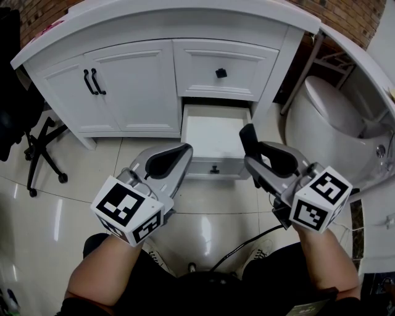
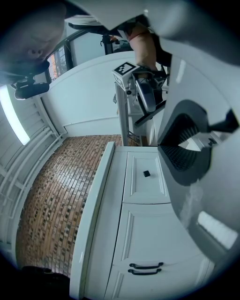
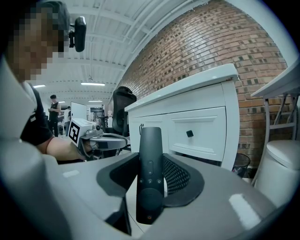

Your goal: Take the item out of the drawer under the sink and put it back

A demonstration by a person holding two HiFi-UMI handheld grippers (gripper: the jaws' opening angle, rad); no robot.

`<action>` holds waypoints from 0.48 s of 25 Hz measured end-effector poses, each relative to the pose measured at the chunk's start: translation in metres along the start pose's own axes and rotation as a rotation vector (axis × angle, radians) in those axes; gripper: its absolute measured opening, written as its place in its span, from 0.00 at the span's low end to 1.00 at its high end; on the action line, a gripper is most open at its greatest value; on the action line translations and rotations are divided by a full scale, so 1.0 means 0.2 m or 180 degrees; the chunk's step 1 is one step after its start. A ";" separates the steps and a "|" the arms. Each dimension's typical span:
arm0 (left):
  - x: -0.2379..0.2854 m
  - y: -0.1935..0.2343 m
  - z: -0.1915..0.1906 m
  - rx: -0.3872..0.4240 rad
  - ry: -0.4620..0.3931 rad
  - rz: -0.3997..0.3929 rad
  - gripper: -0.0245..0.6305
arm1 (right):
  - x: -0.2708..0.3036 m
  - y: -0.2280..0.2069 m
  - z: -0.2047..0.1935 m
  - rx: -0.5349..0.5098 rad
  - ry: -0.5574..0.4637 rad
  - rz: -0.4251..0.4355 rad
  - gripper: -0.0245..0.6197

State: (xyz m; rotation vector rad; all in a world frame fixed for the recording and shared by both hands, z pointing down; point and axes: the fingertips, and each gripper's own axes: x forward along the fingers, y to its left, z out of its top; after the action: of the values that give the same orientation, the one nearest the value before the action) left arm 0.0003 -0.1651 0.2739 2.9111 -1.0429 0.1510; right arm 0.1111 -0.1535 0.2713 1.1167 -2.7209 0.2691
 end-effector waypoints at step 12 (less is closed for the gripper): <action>0.00 0.00 0.00 0.0001 -0.0002 0.0005 0.05 | 0.00 0.00 -0.01 0.0010 0.0005 0.0013 0.30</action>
State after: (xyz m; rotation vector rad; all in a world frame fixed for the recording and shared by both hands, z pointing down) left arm 0.0008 -0.1657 0.2744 2.9107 -1.0453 0.1505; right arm 0.1107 -0.1534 0.2725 1.1113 -2.7227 0.2748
